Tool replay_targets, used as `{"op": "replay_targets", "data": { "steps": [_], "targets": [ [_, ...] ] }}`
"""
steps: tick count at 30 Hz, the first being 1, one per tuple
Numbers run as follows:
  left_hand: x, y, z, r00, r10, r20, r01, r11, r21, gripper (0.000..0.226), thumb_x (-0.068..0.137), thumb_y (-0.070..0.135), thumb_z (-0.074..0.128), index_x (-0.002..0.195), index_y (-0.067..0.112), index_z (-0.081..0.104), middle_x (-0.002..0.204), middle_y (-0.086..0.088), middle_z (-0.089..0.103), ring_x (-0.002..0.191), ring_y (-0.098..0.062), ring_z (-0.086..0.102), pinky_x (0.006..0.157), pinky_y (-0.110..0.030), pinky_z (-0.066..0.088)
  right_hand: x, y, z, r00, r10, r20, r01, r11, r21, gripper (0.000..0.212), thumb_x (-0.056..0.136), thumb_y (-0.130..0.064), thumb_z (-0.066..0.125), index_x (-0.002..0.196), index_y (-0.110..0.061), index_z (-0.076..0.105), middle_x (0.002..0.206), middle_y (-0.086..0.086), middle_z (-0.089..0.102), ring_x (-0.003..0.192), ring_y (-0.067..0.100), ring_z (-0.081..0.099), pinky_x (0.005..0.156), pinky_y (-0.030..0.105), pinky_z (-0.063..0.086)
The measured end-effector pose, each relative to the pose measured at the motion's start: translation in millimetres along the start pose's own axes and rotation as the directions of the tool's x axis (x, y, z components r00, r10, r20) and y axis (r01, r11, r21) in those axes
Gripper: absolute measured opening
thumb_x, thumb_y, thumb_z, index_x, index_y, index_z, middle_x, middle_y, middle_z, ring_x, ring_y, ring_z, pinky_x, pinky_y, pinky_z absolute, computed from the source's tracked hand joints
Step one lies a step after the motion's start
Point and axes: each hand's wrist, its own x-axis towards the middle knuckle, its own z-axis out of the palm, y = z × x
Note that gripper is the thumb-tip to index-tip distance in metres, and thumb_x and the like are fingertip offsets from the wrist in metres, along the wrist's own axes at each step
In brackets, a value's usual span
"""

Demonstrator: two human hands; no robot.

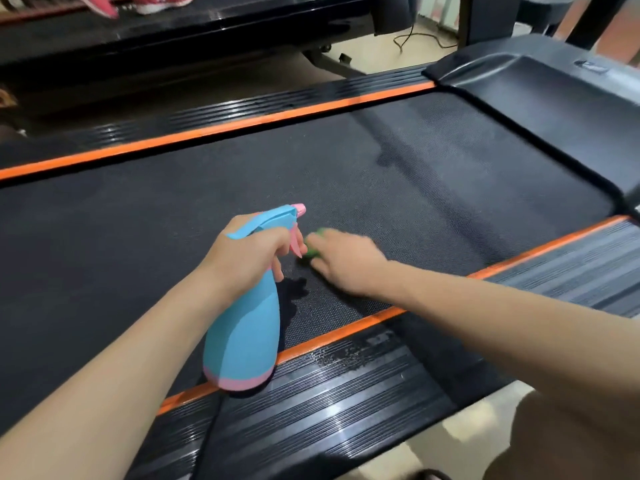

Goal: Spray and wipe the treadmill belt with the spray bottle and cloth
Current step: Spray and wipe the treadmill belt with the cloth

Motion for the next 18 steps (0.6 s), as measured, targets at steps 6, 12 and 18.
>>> {"op": "replay_targets", "data": {
  "steps": [6,12,18],
  "targets": [
    [4,3,6,0.999,0.021,0.041,-0.024,0.997,0.079,0.038,0.068,0.023,0.05,0.082,-0.003,0.072,0.102,0.006,0.08,0.052,-0.017,0.058,0.054,-0.012,0.044,-42,23,-15,0.962,-0.261,0.085,0.26,0.965,0.021,0.025,0.099,-0.042,0.046,0.122,-0.035,0.041,0.127,-0.001,0.053,0.113,0.025,0.059,0.078,0.042,0.054],
    [0,8,8,0.999,0.032,0.025,-0.033,0.998,0.046,0.022,0.066,0.027,0.054,0.062,0.034,0.075,0.1,0.005,0.081,0.06,-0.02,0.063,0.057,-0.012,0.046,-60,131,-28,0.867,0.492,-0.078,-0.474,0.864,0.17,0.029,0.101,-0.037,0.043,0.121,-0.016,0.049,0.119,0.019,0.06,0.111,0.041,0.057,0.088,0.045,0.047],
    [3,12,21,0.996,0.063,0.067,-0.069,0.994,0.085,0.02,0.067,0.027,0.054,0.07,0.022,0.073,0.1,-0.001,0.08,0.051,-0.014,0.059,0.057,-0.014,0.047,-106,183,-59,0.243,0.961,-0.13,-0.596,0.254,0.762,0.038,0.104,-0.03,0.038,0.127,-0.003,0.05,0.133,0.026,0.056,0.125,0.041,0.05,0.096,0.037,0.035]
  ]
}}
